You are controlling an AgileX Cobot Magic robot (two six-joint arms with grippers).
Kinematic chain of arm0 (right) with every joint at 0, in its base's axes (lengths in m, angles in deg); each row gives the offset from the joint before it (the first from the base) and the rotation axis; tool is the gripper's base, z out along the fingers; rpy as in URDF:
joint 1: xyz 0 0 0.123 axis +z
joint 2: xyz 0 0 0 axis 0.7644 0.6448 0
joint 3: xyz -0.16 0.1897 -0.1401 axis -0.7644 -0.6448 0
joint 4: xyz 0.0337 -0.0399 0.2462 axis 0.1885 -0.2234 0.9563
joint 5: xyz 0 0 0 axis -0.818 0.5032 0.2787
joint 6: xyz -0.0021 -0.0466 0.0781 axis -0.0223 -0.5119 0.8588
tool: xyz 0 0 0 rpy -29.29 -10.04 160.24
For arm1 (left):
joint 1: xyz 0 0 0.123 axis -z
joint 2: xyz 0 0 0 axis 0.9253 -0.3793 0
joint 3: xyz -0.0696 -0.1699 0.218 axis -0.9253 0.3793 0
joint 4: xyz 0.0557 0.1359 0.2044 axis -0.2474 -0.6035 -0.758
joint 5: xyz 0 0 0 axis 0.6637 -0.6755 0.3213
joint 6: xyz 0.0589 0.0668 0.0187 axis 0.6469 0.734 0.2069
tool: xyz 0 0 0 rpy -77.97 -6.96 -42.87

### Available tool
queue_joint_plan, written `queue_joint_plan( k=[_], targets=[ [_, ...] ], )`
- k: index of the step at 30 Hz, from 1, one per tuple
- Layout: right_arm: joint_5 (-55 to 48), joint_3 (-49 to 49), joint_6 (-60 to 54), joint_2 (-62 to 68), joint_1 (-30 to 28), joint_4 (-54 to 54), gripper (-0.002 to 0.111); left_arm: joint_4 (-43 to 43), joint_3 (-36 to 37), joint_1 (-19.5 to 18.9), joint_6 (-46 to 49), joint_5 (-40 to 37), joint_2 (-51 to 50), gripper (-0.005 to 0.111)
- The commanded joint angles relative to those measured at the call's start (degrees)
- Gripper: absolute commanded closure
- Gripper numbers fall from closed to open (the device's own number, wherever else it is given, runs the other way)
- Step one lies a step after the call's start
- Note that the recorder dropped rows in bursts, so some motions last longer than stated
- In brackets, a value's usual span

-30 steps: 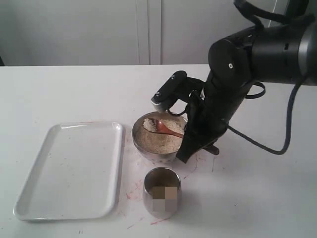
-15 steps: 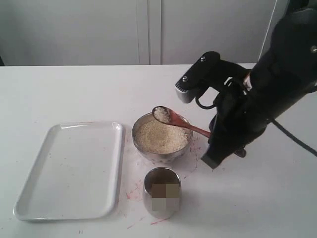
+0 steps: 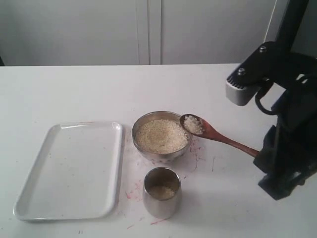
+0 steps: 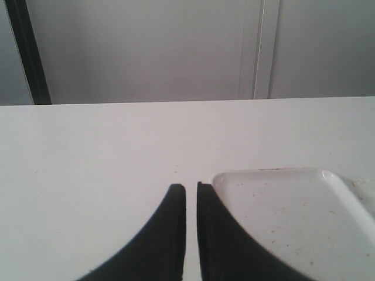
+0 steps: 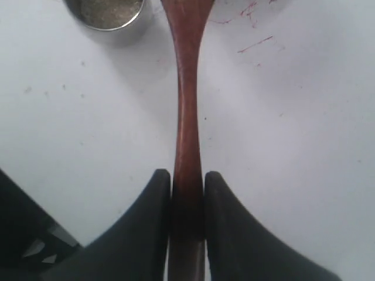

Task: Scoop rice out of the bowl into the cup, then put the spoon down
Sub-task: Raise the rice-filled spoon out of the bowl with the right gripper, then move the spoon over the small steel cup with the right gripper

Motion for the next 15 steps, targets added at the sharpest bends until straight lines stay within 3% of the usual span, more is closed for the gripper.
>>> queue_joint_plan(
  k=[1,9,15],
  targets=[
    [-1.28,-0.25,0.58,-2.54,-0.42,4.80,0.108,0.26,-0.42,0.32,-0.31,0.17,0.08,0.092],
    [-1.28,-2.70,1.39,-3.38,-0.42,8.13,0.108,0.26,-0.42,0.32,-0.31,0.17,0.08,0.092],
    [1.82,-9.24,2.12,-3.64,3.30,8.03,0.108,0.26,-0.42,0.32,-0.31,0.17,0.08,0.092]
  ],
)
